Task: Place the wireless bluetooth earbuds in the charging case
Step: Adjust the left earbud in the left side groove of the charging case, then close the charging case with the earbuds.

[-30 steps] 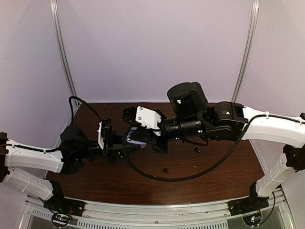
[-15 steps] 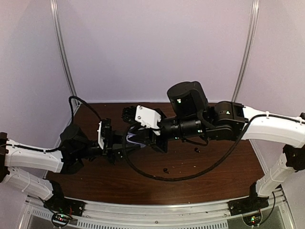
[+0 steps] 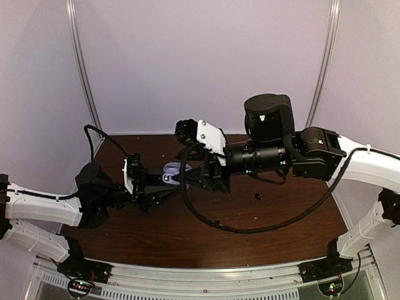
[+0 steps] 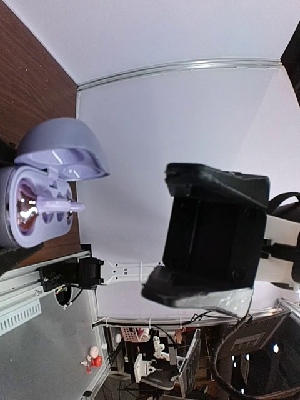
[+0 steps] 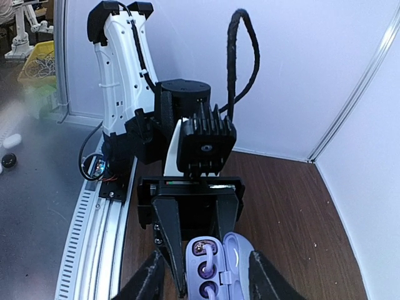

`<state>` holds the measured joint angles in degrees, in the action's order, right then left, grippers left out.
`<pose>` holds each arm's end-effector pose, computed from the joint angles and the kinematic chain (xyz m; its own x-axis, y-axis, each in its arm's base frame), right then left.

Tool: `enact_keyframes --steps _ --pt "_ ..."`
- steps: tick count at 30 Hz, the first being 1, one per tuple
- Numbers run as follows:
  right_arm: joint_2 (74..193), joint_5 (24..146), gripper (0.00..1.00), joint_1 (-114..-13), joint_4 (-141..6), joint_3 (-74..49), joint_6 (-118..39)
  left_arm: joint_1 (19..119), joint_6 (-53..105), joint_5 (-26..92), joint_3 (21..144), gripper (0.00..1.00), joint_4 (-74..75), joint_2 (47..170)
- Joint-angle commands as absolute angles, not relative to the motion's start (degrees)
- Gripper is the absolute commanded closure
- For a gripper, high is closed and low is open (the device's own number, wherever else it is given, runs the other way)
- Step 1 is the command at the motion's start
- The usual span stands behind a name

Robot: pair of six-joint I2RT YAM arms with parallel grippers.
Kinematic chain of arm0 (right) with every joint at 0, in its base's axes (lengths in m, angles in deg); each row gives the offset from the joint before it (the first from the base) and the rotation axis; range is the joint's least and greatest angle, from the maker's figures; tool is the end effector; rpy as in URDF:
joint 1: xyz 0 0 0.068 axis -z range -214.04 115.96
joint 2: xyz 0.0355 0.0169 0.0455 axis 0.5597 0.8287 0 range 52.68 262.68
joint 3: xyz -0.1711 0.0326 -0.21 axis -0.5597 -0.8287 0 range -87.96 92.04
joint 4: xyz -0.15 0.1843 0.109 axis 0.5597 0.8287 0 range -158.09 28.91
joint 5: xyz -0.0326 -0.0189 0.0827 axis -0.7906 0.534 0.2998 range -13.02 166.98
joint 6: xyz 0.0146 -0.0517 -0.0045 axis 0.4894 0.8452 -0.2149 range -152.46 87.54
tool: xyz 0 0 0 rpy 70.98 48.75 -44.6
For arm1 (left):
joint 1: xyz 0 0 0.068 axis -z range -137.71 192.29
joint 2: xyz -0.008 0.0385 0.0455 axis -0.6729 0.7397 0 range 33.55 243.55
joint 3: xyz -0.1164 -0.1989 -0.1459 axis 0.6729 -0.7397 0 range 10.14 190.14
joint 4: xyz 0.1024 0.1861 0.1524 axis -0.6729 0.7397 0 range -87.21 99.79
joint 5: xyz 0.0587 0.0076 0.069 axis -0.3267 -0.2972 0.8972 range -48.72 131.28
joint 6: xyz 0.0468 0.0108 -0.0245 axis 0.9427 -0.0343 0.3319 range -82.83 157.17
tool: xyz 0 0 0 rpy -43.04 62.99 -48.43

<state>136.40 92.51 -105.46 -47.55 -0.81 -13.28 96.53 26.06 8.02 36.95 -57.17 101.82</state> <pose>0.0978 0.3210 0.4186 0.2384 -0.2845 -0.9286 -0.9704 -0.0308 -0.2397 0.1267 -0.2094 0.2744 -0.0073 -0.2656 -0.9640 0.9998 0.0158 -0.0120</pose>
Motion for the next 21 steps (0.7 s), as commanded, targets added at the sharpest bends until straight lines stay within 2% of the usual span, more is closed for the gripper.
enact_keyframes --steps 1,5,8,12,21 --pt "132.74 94.79 0.47 -103.92 -51.44 -3.45 -15.34 96.85 25.25 8.26 37.90 1.00 -60.16 100.80" --pt "131.70 98.38 0.30 -99.39 -52.72 -5.57 -18.54 96.87 25.29 7.47 38.48 1.00 -59.70 100.64" --pt "132.16 103.00 0.25 -97.11 -52.86 -6.42 -20.64 96.87 25.63 6.93 39.17 1.00 -58.58 100.70" --pt "134.09 107.83 0.26 -96.09 -52.27 -6.67 -22.06 96.85 25.67 6.91 39.73 1.00 -58.29 101.08" --pt "136.50 118.98 0.38 -96.00 -52.32 -6.99 -22.88 96.87 24.63 8.66 39.95 1.00 -57.60 101.65"
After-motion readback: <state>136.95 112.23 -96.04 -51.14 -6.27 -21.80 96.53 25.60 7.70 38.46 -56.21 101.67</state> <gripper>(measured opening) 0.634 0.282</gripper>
